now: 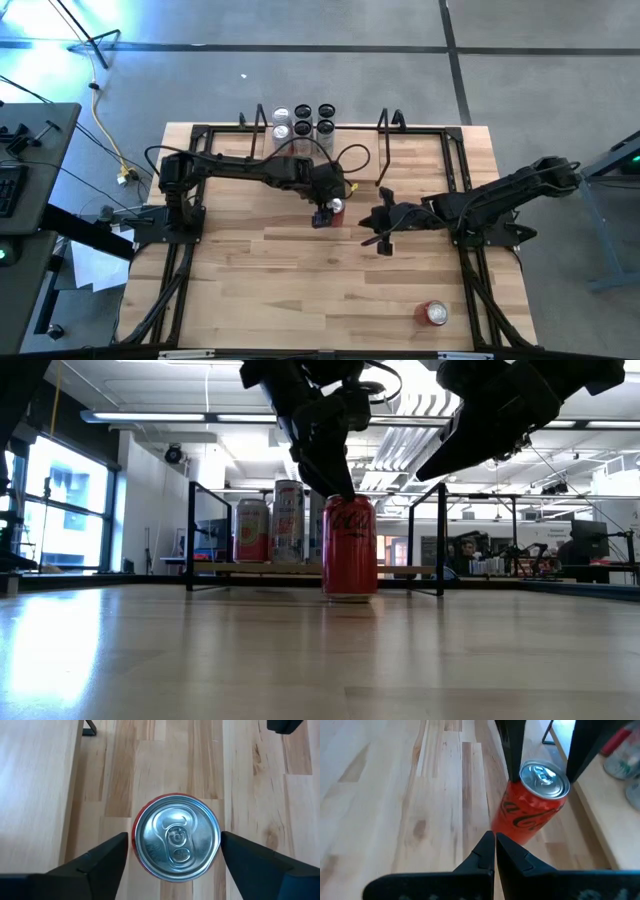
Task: Place canned beverage on shelf
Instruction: Put the top red soda can on the shelf
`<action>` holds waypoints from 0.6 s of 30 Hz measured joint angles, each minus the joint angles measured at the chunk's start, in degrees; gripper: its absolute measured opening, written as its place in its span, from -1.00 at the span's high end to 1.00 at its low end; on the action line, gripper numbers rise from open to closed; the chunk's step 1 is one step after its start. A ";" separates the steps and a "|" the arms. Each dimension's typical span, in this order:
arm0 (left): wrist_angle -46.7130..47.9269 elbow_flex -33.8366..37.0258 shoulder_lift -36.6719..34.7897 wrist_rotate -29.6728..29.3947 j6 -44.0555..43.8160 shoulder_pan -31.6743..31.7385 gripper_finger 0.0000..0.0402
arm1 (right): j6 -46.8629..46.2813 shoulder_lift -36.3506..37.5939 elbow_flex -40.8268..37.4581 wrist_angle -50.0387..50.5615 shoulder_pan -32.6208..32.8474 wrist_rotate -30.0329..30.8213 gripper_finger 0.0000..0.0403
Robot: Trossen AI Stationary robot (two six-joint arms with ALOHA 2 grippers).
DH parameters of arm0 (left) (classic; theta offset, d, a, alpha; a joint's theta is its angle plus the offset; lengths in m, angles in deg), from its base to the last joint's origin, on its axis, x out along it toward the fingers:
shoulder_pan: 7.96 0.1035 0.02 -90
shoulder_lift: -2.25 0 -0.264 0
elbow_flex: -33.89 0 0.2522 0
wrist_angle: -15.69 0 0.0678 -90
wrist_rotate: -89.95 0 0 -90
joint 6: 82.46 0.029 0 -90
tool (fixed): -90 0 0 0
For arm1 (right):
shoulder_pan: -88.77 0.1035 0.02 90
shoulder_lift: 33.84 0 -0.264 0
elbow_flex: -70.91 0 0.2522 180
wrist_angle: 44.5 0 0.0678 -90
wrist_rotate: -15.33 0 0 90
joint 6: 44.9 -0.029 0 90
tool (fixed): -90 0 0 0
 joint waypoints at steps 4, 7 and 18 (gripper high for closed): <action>-0.02 -0.03 -0.29 -0.18 0.51 -0.01 -0.54 | 5.35 0.00 0.00 -0.67 0.18 1.23 1.00; 0.01 -0.04 -0.31 -0.42 1.42 -0.01 -0.54 | 7.62 0.00 0.00 -1.73 0.55 3.82 0.98; -1.91 -0.17 -1.85 -5.40 3.04 -0.60 -0.54 | 6.19 0.00 0.00 -5.88 -0.42 8.56 0.42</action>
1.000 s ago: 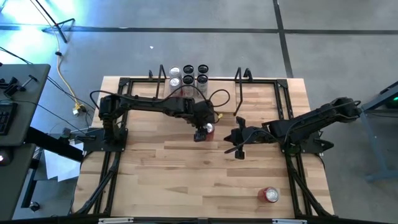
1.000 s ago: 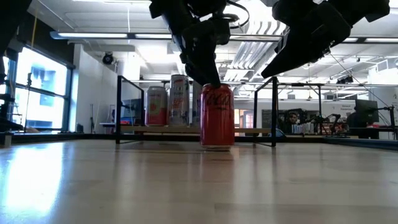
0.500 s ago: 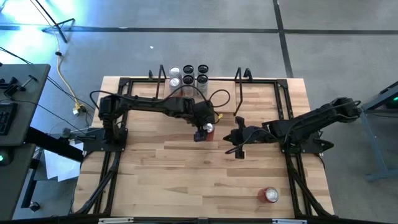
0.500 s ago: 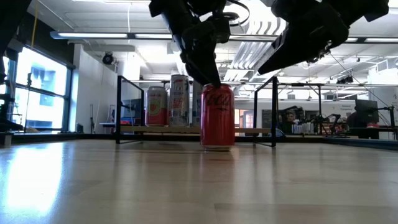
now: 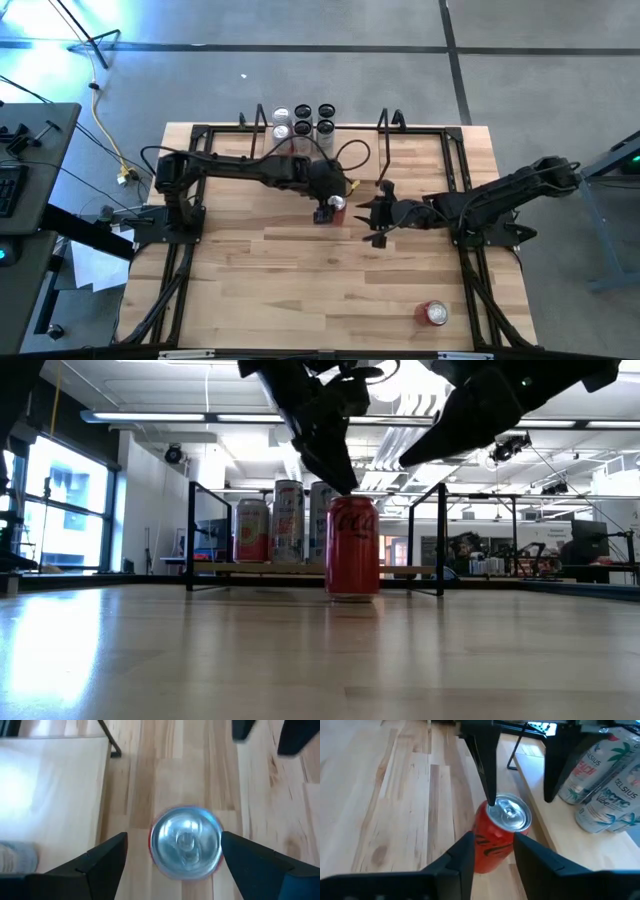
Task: Place canned beverage on shelf
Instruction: Put the top red soda can on the shelf
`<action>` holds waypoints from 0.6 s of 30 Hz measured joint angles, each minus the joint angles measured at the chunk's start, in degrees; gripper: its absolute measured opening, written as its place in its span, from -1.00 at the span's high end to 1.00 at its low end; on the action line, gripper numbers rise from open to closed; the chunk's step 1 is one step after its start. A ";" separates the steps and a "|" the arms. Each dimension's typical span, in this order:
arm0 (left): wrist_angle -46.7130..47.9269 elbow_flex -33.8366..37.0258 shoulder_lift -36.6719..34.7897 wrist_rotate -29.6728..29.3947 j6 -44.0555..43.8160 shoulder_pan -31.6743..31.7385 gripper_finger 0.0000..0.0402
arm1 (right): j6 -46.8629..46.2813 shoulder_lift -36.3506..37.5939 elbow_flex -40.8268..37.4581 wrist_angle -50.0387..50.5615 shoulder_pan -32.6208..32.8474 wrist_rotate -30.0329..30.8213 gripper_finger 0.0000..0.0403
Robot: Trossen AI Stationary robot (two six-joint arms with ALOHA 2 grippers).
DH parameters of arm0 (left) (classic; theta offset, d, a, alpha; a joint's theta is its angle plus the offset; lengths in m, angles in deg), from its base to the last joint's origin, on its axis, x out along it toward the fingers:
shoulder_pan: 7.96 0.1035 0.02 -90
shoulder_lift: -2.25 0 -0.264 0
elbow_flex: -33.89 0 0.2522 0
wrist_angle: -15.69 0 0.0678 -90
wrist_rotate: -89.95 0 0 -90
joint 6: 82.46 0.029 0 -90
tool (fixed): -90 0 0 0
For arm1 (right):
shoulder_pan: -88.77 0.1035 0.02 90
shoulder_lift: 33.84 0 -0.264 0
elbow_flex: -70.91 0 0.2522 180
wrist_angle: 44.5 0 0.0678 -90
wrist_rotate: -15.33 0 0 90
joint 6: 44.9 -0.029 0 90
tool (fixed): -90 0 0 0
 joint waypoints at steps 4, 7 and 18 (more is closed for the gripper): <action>1.22 0.07 -1.97 -0.31 -0.11 -0.62 -0.54 | -0.08 -0.02 0.04 -0.38 -0.41 -0.17 0.36; 2.33 0.07 -5.00 -0.52 -0.40 -1.69 -0.54 | -0.17 -0.02 0.04 -0.76 -0.41 -0.41 0.36; -27.45 31.88 -22.57 -6.24 -4.75 -7.83 -0.54 | 1.87 -0.09 0.09 -0.18 -0.71 -2.89 0.36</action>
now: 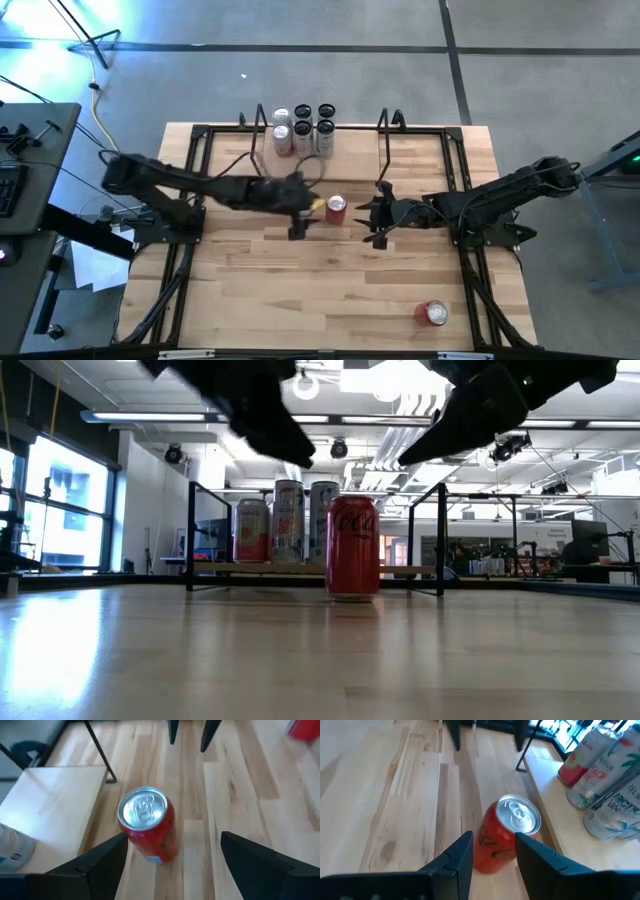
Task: Place canned beverage on shelf
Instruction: Put the top red soda can on the shelf
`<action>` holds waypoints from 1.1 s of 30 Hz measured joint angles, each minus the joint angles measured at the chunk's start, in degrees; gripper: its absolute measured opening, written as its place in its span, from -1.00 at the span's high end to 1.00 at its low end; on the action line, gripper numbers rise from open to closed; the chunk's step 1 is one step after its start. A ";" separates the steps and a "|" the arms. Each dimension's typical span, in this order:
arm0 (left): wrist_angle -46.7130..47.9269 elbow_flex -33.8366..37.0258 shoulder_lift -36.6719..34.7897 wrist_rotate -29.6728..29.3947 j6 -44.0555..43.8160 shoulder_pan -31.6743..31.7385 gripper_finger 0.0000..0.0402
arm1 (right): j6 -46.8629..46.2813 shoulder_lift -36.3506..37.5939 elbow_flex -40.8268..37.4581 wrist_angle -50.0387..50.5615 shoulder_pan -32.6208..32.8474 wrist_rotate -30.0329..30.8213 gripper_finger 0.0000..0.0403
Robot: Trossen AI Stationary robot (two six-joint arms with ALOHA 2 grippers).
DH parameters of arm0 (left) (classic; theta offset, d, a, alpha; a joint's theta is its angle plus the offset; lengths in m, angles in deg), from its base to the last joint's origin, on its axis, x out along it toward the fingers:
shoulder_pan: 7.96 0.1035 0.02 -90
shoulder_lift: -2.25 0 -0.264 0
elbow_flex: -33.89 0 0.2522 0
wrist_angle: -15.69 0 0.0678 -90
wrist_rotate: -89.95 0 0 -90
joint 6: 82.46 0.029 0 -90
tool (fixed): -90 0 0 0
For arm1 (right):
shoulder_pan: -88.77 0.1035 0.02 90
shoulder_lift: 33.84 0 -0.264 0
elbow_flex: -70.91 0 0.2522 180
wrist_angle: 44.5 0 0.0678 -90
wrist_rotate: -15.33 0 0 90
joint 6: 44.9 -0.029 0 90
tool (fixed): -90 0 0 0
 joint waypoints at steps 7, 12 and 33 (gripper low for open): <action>-34.43 24.12 -8.20 -0.44 -4.64 -3.49 -0.54 | -0.89 -1.09 0.02 -3.78 -1.56 -4.83 0.21; -51.52 33.52 -9.51 -0.44 -3.73 -4.73 -0.54 | -3.58 -3.82 1.35 -4.32 -5.29 -10.61 -0.17; -54.78 36.05 -9.72 -0.43 -1.68 -4.76 -0.54 | 10.57 -31.21 44.17 43.93 -13.55 -17.82 -0.57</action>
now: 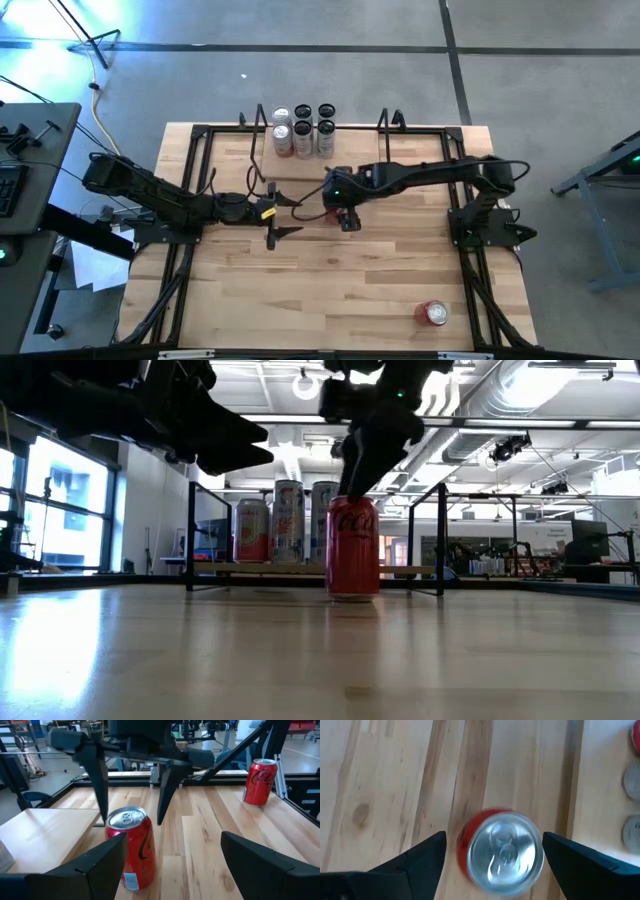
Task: Place canned beverage on shelf
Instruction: Put the top red soda can on the shelf
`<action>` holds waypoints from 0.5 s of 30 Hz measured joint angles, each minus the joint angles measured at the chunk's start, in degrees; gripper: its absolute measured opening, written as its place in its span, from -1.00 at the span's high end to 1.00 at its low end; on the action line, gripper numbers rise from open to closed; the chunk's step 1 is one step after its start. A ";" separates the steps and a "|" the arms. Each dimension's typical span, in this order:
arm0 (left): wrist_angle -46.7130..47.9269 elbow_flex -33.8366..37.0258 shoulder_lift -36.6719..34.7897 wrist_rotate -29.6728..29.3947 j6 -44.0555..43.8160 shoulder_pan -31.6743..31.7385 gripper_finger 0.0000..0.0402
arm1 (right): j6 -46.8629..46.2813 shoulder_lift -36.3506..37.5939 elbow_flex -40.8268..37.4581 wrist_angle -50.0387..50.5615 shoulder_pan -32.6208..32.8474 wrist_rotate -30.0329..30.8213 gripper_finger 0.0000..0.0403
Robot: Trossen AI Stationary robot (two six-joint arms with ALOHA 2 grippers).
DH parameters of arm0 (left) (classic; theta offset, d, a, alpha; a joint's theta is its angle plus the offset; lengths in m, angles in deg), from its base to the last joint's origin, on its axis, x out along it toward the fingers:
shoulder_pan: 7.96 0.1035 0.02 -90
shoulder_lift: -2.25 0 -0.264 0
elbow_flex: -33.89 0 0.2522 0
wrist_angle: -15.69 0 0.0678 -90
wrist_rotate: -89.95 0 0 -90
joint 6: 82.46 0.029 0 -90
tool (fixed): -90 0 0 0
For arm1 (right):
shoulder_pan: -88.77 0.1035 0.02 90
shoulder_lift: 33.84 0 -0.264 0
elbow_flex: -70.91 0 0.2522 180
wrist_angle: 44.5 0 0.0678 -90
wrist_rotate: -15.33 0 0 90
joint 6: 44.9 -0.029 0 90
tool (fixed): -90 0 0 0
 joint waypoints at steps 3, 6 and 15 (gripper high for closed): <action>0.22 0.00 0.00 0.00 -0.01 0.00 -0.54 | 1.65 -1.69 1.78 0.21 0.00 0.02 -0.57; 0.24 0.00 0.00 0.00 -0.13 -0.02 -0.54 | 3.07 -2.37 2.08 0.71 -0.13 0.00 -0.57; 0.33 0.00 0.00 0.00 -0.15 -0.02 -0.54 | 2.08 -2.36 2.08 2.31 -1.76 -3.28 -0.57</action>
